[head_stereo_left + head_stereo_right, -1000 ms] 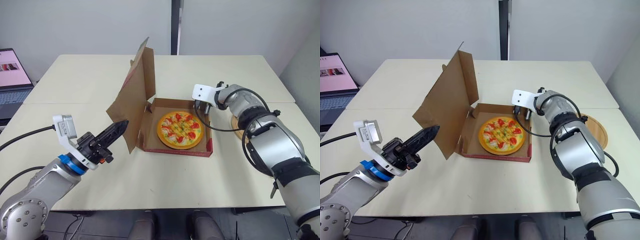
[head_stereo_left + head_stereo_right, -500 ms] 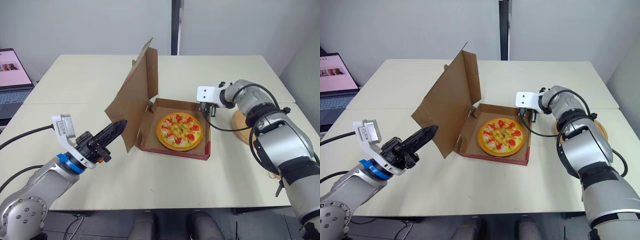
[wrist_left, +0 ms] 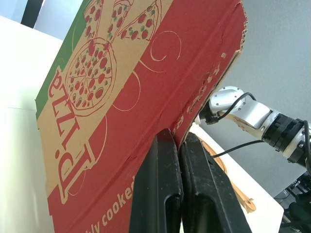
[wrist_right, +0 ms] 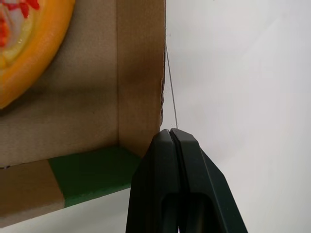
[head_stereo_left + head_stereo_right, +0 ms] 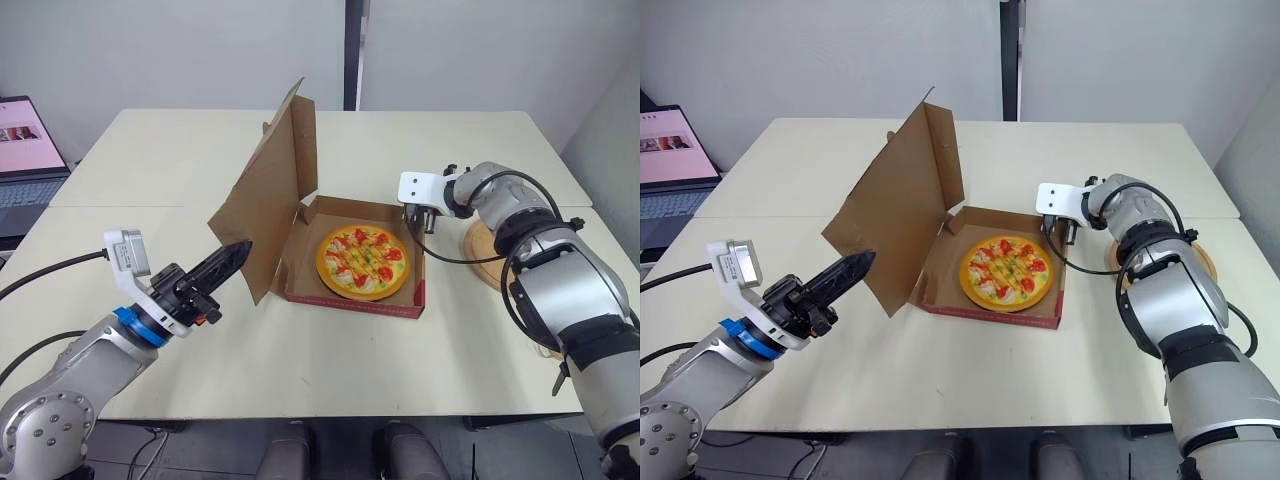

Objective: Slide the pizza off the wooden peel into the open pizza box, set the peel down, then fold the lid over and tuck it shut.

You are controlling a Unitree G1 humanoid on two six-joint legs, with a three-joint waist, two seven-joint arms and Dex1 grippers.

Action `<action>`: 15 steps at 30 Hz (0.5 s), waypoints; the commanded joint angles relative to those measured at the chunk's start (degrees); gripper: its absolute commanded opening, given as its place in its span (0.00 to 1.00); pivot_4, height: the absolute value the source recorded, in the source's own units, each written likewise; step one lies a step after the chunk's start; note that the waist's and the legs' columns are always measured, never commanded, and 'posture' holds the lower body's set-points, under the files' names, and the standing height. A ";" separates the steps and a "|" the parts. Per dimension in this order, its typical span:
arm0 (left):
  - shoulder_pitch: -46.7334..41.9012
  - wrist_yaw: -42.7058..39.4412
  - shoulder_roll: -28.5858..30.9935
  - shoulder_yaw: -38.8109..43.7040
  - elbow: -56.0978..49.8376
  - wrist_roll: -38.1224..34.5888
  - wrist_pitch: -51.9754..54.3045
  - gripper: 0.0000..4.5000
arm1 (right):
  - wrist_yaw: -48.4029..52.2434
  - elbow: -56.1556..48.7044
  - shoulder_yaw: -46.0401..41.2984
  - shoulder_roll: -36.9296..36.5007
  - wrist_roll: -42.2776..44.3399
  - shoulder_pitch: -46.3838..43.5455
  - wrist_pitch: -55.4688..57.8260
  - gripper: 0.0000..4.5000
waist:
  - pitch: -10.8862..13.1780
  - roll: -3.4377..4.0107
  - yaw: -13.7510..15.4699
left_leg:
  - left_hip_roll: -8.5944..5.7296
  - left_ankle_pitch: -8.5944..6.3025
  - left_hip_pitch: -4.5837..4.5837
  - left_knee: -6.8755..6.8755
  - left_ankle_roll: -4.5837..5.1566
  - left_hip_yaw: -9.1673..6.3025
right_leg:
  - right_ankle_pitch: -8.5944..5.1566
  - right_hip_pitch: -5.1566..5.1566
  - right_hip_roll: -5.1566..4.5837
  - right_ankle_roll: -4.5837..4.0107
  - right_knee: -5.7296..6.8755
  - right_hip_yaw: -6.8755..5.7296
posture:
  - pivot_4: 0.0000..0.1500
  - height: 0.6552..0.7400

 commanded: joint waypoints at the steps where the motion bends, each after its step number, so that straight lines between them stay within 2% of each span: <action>1: -0.20 -1.00 0.44 0.27 -1.19 0.22 -0.11 0.00 | 7.88 0.80 0.33 -1.69 -0.67 0.87 -0.51 0.01 | 0.00 0.00 0.03 | 0.00 0.00 0.00 0.00 0.01 -0.01 | 0.00 0.00 0.00 0.00 0.00 -0.01 | 1.00 1.00; 10: 0.84 -2.93 1.30 -0.15 -1.64 0.18 1.14 0.00 | 19.21 -1.40 -0.32 -4.10 0.54 2.81 -4.50 0.01 | 0.00 0.00 0.04 | 0.00 -0.03 0.01 -0.01 0.03 -0.04 | 0.00 0.03 0.00 0.00 -0.01 -0.04 | 1.00 1.00; 15: -1.84 -4.19 2.01 -0.41 1.38 1.45 1.43 0.00 | 19.44 -2.76 -0.96 -5.78 0.26 3.50 -6.17 0.01 | 0.00 -0.01 0.34 | 0.00 -0.03 0.02 -0.01 0.03 -0.06 | 0.00 0.04 0.00 0.00 -0.02 -0.07 | 1.00 1.00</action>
